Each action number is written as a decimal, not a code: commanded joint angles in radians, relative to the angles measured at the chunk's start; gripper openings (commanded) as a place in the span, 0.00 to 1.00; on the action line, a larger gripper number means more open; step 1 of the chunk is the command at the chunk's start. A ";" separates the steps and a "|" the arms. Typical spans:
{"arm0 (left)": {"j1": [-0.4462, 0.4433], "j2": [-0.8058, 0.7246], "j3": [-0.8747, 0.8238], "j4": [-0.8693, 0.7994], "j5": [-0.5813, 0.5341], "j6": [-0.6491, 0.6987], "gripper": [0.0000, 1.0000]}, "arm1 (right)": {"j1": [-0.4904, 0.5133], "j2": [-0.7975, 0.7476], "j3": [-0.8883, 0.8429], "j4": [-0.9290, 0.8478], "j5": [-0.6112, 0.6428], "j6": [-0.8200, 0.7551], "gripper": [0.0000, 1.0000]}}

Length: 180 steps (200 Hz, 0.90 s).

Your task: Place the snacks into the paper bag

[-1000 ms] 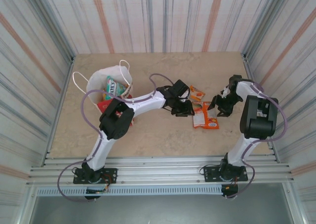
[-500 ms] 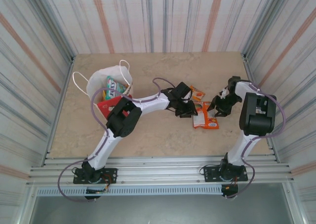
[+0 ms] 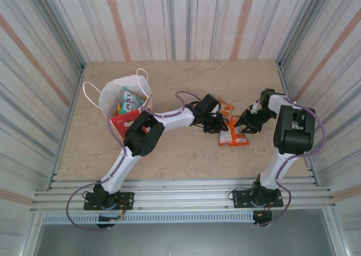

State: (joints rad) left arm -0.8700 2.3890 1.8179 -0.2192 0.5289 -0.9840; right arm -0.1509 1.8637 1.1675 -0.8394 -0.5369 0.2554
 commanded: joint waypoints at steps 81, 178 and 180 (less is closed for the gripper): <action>-0.042 -0.326 0.295 -0.650 -0.380 0.466 0.02 | -0.008 -0.387 0.127 -0.146 0.073 0.050 0.59; -0.072 -0.605 0.708 -1.299 -0.935 0.674 0.00 | 0.289 -0.383 0.201 -0.148 0.152 0.141 0.59; -0.073 -0.614 0.711 -1.306 -0.944 0.674 0.00 | 0.293 -0.381 0.202 -0.147 0.153 0.143 0.59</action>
State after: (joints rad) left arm -0.9482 1.8721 2.4702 -1.3544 -0.2058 -0.3614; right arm 0.0948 1.4578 1.3411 -0.9733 -0.4191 0.3492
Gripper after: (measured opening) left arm 0.128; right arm 0.591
